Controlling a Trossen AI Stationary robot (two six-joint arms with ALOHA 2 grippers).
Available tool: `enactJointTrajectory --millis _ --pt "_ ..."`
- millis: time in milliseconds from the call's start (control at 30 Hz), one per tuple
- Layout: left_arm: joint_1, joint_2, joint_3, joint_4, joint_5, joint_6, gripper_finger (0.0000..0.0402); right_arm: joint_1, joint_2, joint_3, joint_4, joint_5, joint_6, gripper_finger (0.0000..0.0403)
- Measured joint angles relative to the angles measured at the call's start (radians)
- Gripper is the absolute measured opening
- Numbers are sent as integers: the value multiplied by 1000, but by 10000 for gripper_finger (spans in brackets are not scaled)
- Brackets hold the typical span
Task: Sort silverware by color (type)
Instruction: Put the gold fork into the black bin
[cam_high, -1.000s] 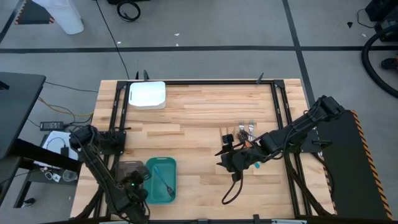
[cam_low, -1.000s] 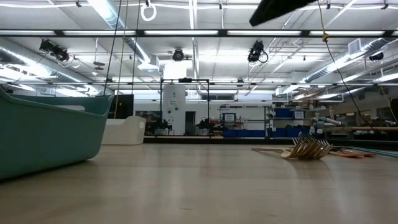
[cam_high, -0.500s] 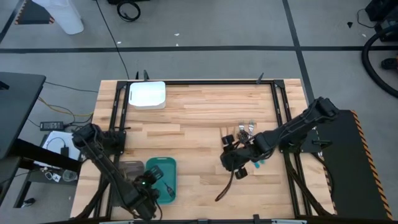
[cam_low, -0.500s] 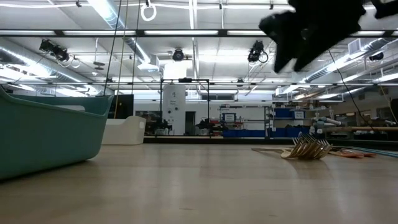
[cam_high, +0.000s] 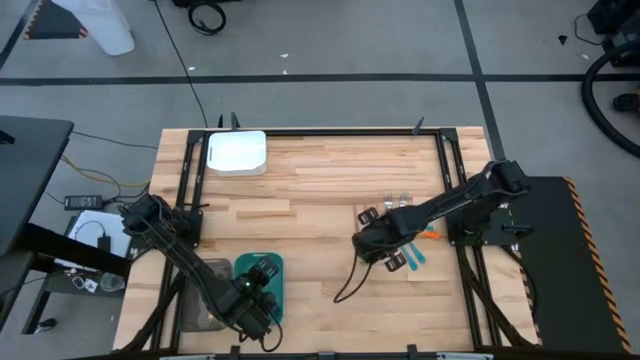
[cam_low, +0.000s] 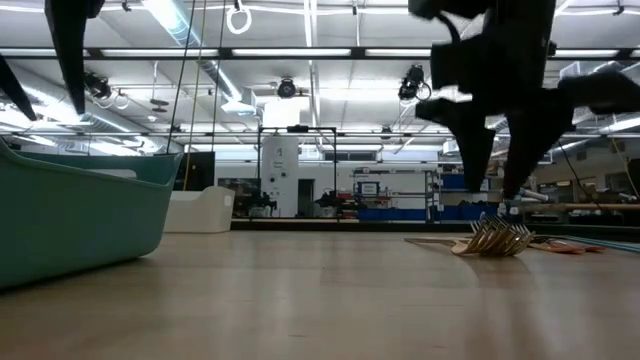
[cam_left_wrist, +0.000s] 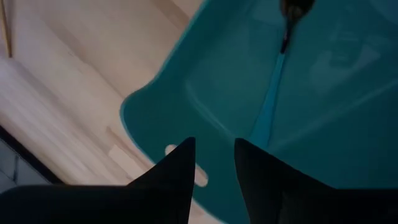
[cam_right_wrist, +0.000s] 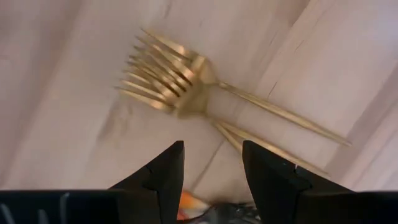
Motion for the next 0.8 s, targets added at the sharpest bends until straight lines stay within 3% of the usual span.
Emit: enactJointTrajectory --millis 233,500,800 --pt "11 -1 1 17 -7 0 121 -36 85 0 -32 69 -149 151" --pt "12 -1 1 15 -8 -8 121 -78 109 0 -25 73 -254 108" --pt "2 -1 1 17 -9 4 121 -96 109 -6 -6 47 -398 106"
